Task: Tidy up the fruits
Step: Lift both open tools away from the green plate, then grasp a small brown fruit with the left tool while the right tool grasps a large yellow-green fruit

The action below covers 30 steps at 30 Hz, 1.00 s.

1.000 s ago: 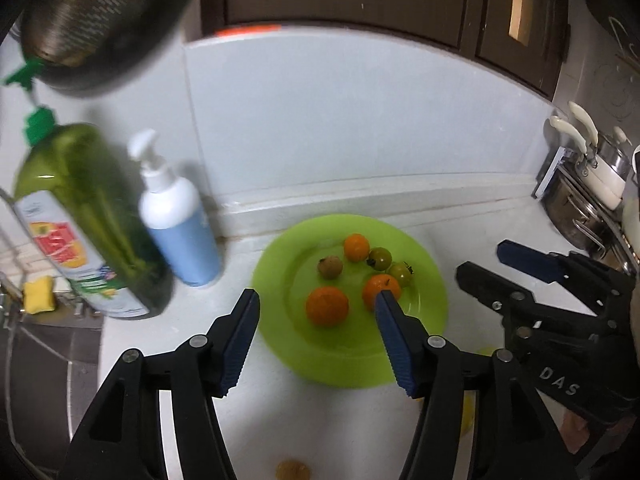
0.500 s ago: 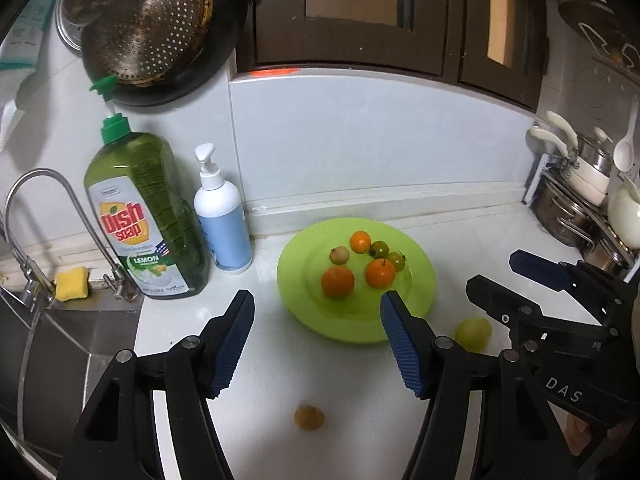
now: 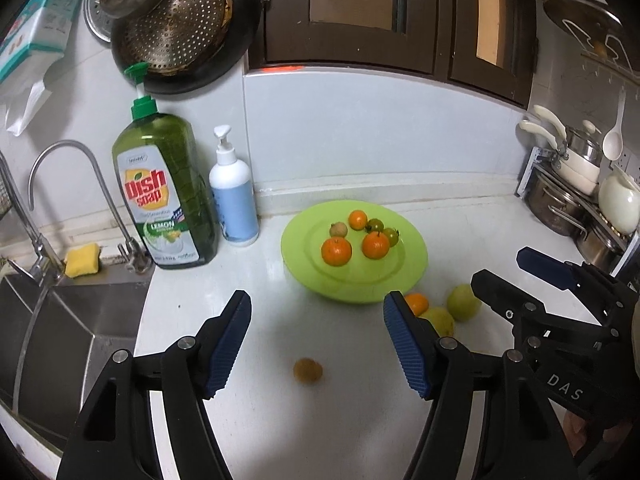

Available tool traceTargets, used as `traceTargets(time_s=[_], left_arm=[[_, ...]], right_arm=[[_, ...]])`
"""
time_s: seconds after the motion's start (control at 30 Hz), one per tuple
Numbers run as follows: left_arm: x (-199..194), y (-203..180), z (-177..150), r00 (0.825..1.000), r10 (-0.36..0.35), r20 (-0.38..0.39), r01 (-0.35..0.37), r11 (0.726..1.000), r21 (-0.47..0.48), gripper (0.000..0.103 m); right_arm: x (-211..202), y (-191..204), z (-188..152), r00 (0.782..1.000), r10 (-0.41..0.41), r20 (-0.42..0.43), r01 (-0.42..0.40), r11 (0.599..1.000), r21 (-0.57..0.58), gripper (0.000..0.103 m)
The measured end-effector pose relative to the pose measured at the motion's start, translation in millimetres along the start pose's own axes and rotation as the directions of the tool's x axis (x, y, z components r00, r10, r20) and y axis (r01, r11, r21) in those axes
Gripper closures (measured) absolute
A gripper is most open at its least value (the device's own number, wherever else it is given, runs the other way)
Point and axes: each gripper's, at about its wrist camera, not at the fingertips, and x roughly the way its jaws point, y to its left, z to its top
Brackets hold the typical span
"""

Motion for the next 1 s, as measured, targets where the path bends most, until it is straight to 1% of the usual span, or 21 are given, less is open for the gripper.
traceTargets(time_s=[0.27,0.43,0.57,0.8,1.0], left_arm=[[0.8,0.3,-21.8,1.000,0.009,-0.004,-0.009,1.000,0.012,0.035],[3.8,1.9,-38.2,1.000,0.021,-0.010,-0.021,1.000,0.018,0.035],[6.2,0.1,-48.3,0.999,0.041,-0.008,-0.041,0.998,0.049,0.035],[18.4,-2.3,-63.1,0.999,0.032,-0.020,-0.031,0.997,0.066,0.035],[40.5,-1.0,-69.7,0.997,0.042,-0.062,-0.038,0.997,0.067,0.035]], right_arm=[[2.7,-1.4,-19.0,0.999,-0.013,-0.034,0.014,1.000,0.028,0.040],[5.6,-0.2,-30.9,0.998,-0.037,-0.051,0.038,0.999,0.004,0.040],[8.5,-0.3,-39.4,0.997,-0.055,-0.061,0.054,0.998,-0.018,0.040],[21.0,-3.0,-52.8,0.993,-0.041,-0.113,0.040,0.999,-0.015,0.040],[37.8,-4.7,-59.8,0.987,-0.033,-0.157,0.031,0.999,-0.014,0.040]])
